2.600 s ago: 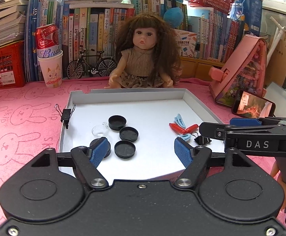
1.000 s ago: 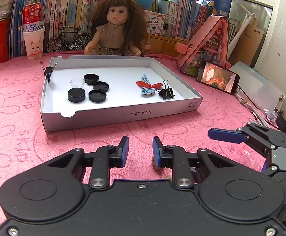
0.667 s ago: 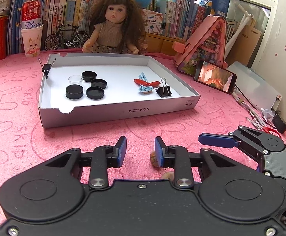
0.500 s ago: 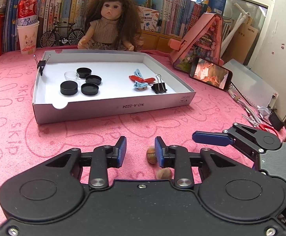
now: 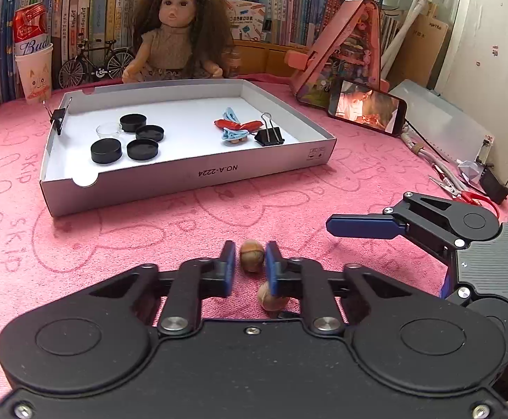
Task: Organize rigid objects
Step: 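Grasp one brown nut with the left tool while the right tool grasps the other nut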
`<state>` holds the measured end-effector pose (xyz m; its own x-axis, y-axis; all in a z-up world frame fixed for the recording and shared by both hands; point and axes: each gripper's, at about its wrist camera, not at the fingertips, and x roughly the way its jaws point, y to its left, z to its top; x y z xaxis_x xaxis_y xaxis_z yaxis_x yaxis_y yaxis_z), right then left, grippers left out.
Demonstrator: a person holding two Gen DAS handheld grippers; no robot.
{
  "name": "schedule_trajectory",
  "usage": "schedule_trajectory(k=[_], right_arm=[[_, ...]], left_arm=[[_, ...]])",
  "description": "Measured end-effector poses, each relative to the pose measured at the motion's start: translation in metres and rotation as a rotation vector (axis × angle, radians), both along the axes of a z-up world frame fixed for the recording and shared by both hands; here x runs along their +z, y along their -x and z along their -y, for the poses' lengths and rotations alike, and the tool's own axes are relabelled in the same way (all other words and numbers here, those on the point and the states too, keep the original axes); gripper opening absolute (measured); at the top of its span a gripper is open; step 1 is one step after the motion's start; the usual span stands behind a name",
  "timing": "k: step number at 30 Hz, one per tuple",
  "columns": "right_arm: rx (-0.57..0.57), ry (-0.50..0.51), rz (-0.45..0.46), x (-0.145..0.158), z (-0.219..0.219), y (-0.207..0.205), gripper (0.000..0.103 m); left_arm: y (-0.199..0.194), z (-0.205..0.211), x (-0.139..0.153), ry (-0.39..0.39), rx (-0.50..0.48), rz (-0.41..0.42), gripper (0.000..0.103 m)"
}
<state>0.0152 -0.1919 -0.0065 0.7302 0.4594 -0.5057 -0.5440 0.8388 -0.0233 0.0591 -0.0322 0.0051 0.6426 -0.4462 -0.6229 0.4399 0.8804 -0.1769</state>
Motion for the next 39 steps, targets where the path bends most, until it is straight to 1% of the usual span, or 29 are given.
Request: schedule_trajectory(k=[2,6,9,14,15,17,21,23,27,28,31,39], right_arm=[[-0.006,0.001,0.004,0.0,0.0,0.0,0.091],[-0.006,-0.008,-0.001,0.0,-0.001,0.002,0.09],[0.002,-0.006,-0.005,0.0,-0.004,0.003,0.084],[0.022,-0.005,-0.018,-0.001,-0.01,0.006,0.066],[0.022,-0.005,-0.016,0.0,-0.01,0.007,0.064],[0.018,-0.008,-0.011,0.0,-0.012,0.007,0.056],[0.006,-0.031,-0.028,0.001,-0.013,0.005,0.047],[0.007,-0.039,-0.047,0.0,-0.014,0.005,0.04],[-0.006,-0.036,-0.036,-0.001,-0.018,0.008,0.034],[-0.013,-0.039,-0.035,-0.001,-0.018,0.008,0.03],[-0.039,-0.042,-0.029,-0.001,-0.018,0.007,0.023],[-0.122,-0.051,-0.023,0.001,-0.011,0.002,0.022]], left_arm=[[0.0,-0.001,0.001,0.003,0.02,-0.003,0.015],[-0.001,-0.006,0.004,-0.019,0.068,0.019,0.015],[-0.001,-0.011,0.007,-0.02,0.09,0.029,0.015],[0.002,-0.022,0.01,-0.028,0.111,0.041,0.015],[0.002,-0.024,0.01,-0.029,0.115,0.039,0.015],[0.003,-0.027,0.009,-0.031,0.123,0.036,0.015],[0.004,-0.032,0.008,-0.025,0.135,0.029,0.015],[0.004,-0.033,0.008,-0.022,0.138,0.028,0.015],[0.004,-0.033,0.008,-0.02,0.138,0.027,0.015],[0.004,-0.033,0.008,-0.02,0.138,0.027,0.015],[0.004,-0.033,0.007,-0.018,0.141,0.024,0.015],[0.004,-0.032,0.005,-0.015,0.148,0.017,0.015]])
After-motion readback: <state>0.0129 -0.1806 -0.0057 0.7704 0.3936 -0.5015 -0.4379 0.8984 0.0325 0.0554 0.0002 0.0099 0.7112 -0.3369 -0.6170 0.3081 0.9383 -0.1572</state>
